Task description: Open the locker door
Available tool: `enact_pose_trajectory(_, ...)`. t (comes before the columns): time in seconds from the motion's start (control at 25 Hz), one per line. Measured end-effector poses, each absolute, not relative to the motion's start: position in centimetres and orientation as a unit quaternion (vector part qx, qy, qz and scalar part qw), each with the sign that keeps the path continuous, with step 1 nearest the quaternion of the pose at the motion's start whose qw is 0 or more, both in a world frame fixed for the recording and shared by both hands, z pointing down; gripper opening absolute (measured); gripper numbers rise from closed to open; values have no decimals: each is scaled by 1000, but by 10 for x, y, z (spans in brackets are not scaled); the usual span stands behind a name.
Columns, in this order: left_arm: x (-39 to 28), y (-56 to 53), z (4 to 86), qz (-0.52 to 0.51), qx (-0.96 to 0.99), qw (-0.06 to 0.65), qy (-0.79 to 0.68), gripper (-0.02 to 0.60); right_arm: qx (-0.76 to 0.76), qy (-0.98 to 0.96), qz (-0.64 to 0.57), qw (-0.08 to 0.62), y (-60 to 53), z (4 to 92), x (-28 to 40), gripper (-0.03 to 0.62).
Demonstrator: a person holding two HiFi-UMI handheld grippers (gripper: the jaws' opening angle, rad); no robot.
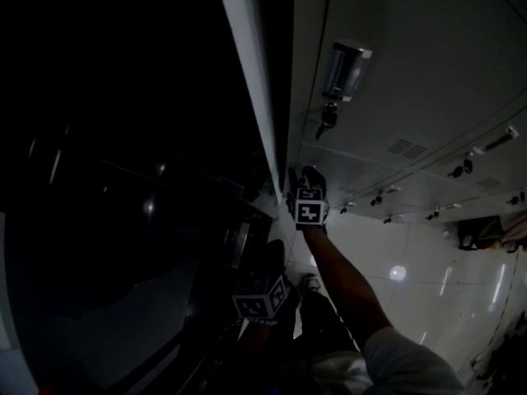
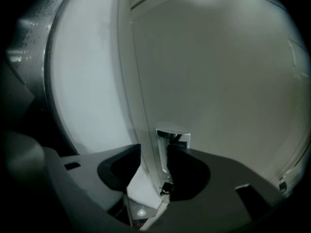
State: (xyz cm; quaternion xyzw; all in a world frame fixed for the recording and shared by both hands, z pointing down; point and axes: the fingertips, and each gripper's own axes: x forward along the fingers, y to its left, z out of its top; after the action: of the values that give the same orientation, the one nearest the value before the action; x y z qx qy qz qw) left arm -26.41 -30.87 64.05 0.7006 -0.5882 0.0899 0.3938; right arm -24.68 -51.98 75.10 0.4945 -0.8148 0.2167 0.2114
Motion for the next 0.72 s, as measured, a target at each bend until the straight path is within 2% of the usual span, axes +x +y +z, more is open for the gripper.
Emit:
enact_pose_trajectory(0.48,-247,-303,644,104,697,399,-587,-6,472,-828,209,217,-460,747,-244,170)
enact_pose_trajectory(0.72,-234,-287,641,109,694,400,-589,-6,469,-833,195,222,-423,743,-233,179)
